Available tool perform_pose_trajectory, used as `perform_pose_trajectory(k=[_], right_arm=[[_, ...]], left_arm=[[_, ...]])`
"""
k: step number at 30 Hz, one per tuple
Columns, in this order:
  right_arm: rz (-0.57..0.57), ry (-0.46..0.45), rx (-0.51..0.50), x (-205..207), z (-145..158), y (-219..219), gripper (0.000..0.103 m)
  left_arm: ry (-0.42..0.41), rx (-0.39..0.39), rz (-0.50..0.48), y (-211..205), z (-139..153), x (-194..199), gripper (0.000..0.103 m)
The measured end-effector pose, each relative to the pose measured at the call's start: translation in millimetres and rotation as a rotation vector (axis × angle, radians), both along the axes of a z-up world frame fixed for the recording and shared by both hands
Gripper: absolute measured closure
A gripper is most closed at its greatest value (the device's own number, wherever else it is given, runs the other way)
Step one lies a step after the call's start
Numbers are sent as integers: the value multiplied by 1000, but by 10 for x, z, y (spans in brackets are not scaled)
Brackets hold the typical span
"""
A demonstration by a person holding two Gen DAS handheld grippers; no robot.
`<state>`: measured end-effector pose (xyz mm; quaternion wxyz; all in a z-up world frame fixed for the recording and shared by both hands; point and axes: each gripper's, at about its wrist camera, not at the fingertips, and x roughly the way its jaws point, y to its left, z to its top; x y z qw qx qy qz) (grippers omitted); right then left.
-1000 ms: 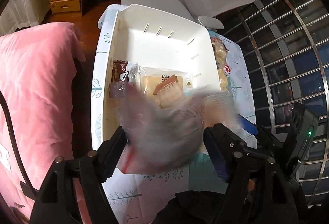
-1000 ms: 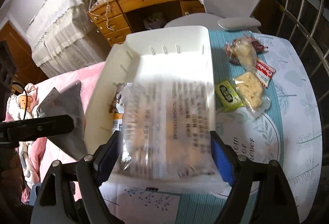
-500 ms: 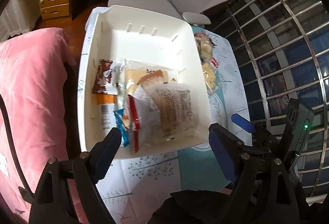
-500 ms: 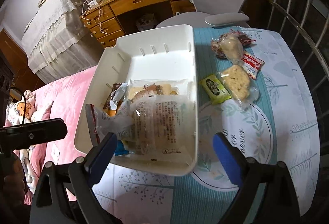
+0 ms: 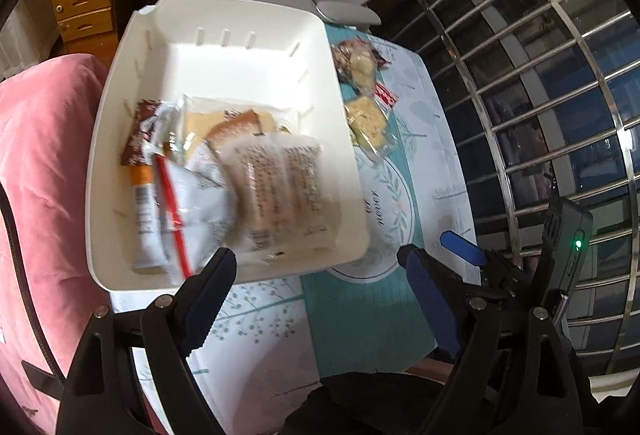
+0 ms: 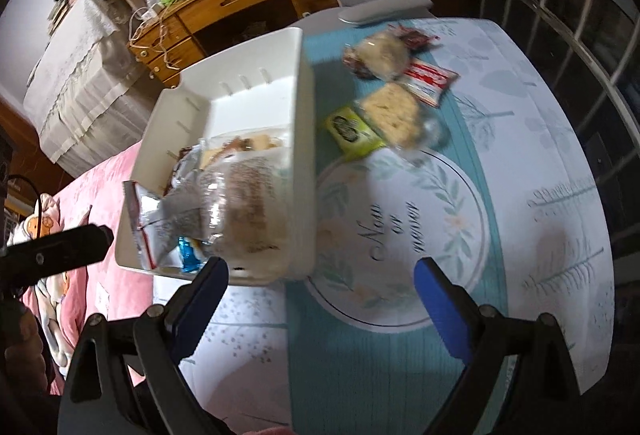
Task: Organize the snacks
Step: 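Move both grippers back to the snack pile beside the tray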
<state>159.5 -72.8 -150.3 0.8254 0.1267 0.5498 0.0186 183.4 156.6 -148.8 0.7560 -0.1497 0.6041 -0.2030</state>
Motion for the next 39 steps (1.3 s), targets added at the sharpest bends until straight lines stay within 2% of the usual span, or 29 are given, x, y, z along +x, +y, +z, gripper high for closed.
perform_pose_trajectory(k=[9,22,27,32,35,39], right_arm=[[-55,53,79,-15,-152,-579,8],[-11,78,80,150,-255,-1527,8],[27,66,62,348,-289,-1811,8],[52,48,94,642,-316,-2022,8],[57,20,91,862,-276,-2099,8],[96,-62,84,1217,-155,-2147,8]], left_arm=[[3,9,-5,-605,16,17,17],[25,4,79,-1581,-187,217,17],[0,29,121,-1864,-236,354,17],[-23,55,170,-2014,-310,533,17],[-38,86,218,-2061,-367,646,17],[-57,144,267,-2133,-493,792,17]])
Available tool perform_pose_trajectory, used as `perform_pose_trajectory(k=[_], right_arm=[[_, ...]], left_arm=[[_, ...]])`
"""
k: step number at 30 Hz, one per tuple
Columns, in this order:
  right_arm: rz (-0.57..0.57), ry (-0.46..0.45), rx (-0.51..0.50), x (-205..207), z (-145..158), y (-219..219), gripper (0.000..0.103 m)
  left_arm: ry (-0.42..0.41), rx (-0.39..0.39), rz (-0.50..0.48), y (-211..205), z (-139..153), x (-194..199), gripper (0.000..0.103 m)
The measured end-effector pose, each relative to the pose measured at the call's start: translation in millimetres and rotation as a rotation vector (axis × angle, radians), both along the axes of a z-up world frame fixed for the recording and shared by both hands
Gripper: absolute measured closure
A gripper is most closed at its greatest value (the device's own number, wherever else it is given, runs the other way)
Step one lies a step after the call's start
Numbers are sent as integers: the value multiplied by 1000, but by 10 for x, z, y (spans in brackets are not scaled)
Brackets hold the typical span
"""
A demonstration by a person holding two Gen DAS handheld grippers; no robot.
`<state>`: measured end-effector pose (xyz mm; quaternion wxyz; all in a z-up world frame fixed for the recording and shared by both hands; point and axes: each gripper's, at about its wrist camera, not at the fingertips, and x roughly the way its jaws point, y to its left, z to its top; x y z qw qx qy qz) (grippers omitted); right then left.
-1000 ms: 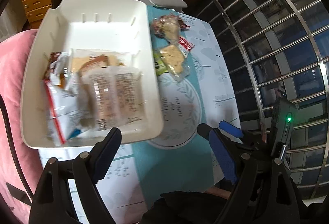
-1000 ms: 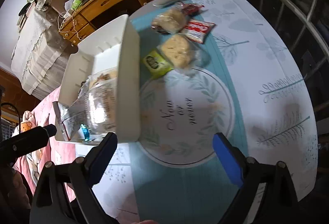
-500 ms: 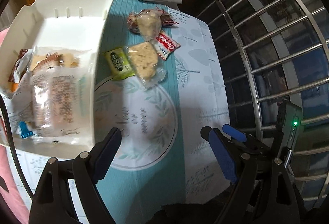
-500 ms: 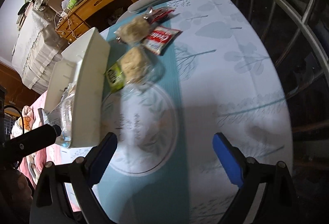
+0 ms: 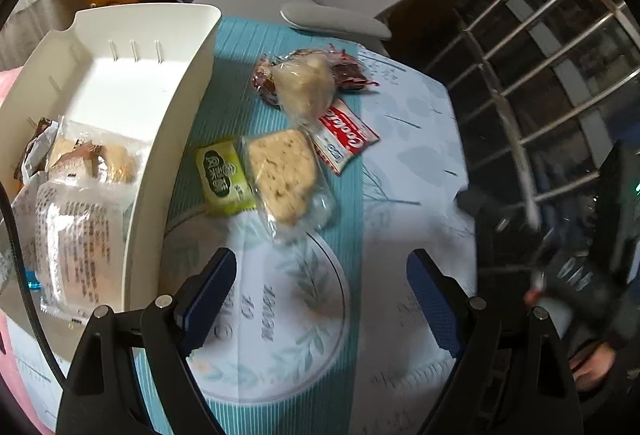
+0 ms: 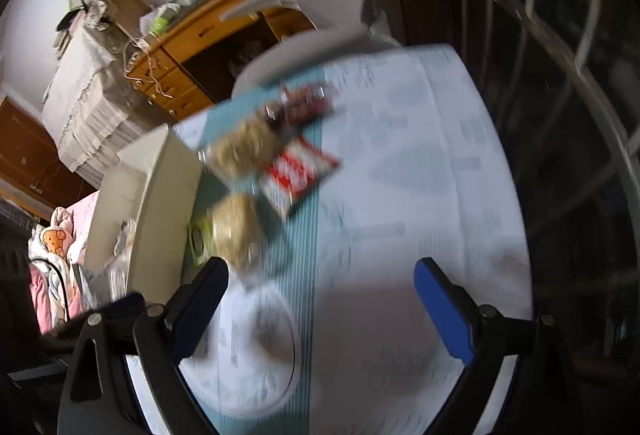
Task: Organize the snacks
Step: 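Move both grippers back to the snack pile beside the tray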
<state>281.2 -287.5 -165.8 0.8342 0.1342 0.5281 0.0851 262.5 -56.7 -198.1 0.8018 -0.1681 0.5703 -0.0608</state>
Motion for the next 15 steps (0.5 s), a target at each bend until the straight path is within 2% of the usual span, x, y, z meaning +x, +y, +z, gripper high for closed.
perform_pose_trajectory(k=[8,15], right_arm=[[115,-151,-31,718,169,90,8],[236,-224,-38,1074,12,295,8]], left_arm=[[2,61,84,-87,-251,311,17],[34,96,149,-139,-467,525,17]])
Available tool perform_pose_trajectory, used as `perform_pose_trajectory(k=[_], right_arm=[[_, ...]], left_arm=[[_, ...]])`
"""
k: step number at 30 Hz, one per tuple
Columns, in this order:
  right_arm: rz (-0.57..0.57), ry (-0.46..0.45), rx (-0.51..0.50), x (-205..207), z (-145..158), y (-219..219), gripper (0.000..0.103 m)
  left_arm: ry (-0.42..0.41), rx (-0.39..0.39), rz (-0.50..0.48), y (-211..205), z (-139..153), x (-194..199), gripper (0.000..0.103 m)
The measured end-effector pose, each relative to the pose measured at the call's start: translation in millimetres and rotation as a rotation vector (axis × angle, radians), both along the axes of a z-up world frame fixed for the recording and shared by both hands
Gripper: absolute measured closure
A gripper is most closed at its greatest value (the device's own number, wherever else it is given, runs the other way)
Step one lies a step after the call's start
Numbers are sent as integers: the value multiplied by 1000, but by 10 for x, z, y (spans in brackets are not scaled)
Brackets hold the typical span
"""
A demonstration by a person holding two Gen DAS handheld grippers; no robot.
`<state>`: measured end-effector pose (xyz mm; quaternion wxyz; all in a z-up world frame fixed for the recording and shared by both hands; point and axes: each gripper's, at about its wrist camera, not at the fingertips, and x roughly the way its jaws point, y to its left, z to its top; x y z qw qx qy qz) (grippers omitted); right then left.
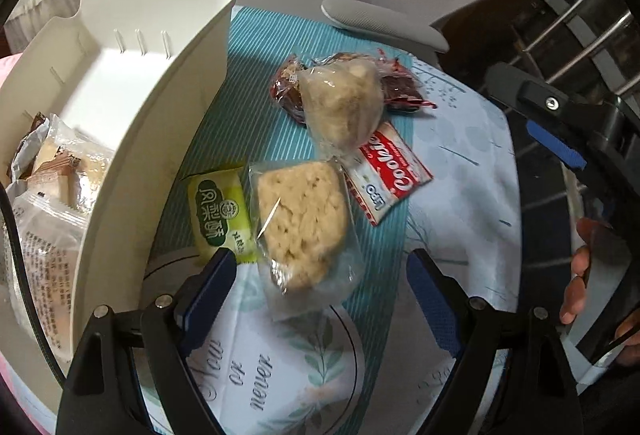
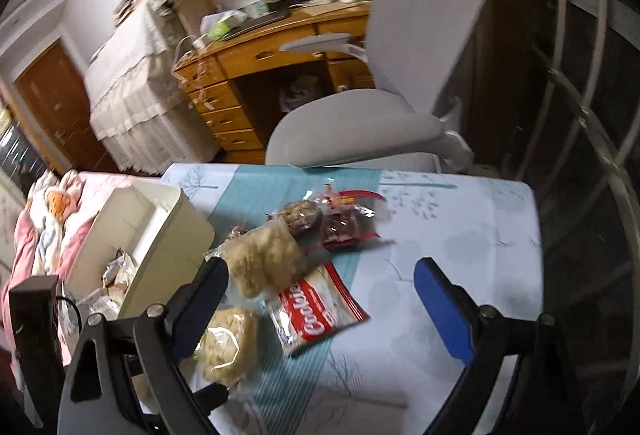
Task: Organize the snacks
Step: 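Move both grippers back to the snack pile beside the tray, then grasp the clear puffed-snack bag with the right gripper while the left grasps the crumbly cake bag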
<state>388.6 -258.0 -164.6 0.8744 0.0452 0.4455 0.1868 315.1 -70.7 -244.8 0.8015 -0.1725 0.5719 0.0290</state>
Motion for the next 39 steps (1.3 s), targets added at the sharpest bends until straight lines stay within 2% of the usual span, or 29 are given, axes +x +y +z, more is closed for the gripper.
perform_pose_trajectory(k=[4,7,13,20,26,30,33,35,37,39], right_arm=[[71,-2,10,90,-217,139,8],[118,-8,23,110,-358,246,8],[195,-23,35,163,-561,466,8],[198,-9,15,228,-784,635,8],[204,-13,46,270,-848,698,8],[226,-27,24,243,-877,808,8],[216,-16,35,238,-908,806,16],[214,-19,45,228,-904,798,28],[205,-22,39,218,-894,785,33],[196,-20,29,215,-891,757,34]], left_arm=[[35,46,9,-38,-123,80,17],[53,79,10,-46,-207,129,22],[63,113,0,-50,-340,207,24],[27,159,-34,-121,-360,275,32],[7,214,-86,-204,-374,304,32],[-2,214,-90,-198,-364,286,33],[-15,226,-112,-225,-369,281,33],[-24,222,-113,-206,-346,228,33],[-30,219,-115,-200,-342,219,33],[-33,220,-120,-209,-342,216,33]])
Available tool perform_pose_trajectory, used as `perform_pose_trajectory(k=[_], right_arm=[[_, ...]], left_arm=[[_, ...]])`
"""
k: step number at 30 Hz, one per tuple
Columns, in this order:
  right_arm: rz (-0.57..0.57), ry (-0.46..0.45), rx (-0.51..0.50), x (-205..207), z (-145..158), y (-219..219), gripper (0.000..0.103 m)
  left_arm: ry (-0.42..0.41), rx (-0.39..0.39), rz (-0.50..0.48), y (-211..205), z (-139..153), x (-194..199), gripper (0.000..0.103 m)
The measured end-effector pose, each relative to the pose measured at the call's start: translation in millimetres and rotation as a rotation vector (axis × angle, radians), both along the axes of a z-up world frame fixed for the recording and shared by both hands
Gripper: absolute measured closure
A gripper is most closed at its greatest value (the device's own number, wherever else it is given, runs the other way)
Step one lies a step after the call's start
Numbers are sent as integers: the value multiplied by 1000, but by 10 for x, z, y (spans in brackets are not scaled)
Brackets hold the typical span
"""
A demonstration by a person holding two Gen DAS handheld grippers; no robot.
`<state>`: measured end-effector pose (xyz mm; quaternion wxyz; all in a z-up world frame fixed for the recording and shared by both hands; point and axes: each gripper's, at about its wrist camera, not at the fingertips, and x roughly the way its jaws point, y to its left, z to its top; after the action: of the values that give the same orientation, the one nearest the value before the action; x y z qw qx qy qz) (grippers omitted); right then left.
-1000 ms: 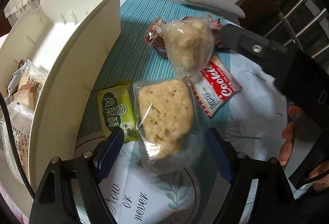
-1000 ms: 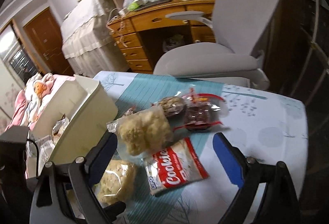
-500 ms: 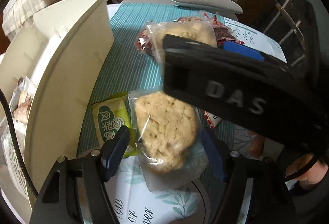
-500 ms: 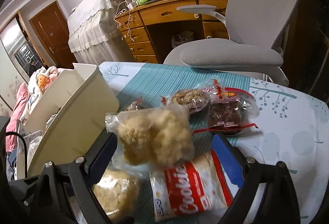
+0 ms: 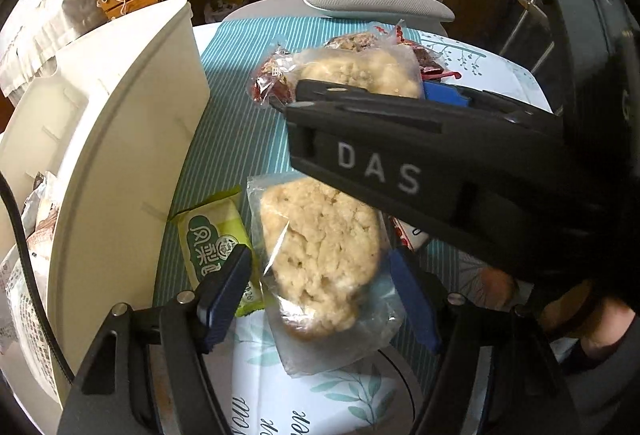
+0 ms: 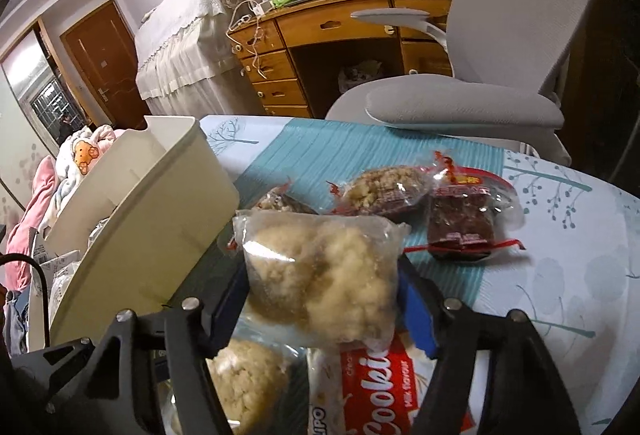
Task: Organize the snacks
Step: 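Grasp the clear puffed-snack bag with the right gripper while the left grasps the crumbly cake bag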
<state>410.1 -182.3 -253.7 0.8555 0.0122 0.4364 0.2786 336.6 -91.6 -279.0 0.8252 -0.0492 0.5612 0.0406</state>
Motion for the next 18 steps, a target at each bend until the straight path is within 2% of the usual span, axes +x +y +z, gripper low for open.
perform_pose_trajectory(k=[3,9,12,18], right_arm=[[-29,10,6,-39,8,-83,35],[-174,74,46,-118,9,-465,35],[-225,97,37,-243,19,-668,35],[-297,137,36,-552,55,-958,35]], left_arm=[[-1,1,-1,-1,-2,-16,33],[6,2,-14,2,4,-24,33],[13,-4,-27,30,10,-1,46],[47,-82,6,170,-24,20,48]])
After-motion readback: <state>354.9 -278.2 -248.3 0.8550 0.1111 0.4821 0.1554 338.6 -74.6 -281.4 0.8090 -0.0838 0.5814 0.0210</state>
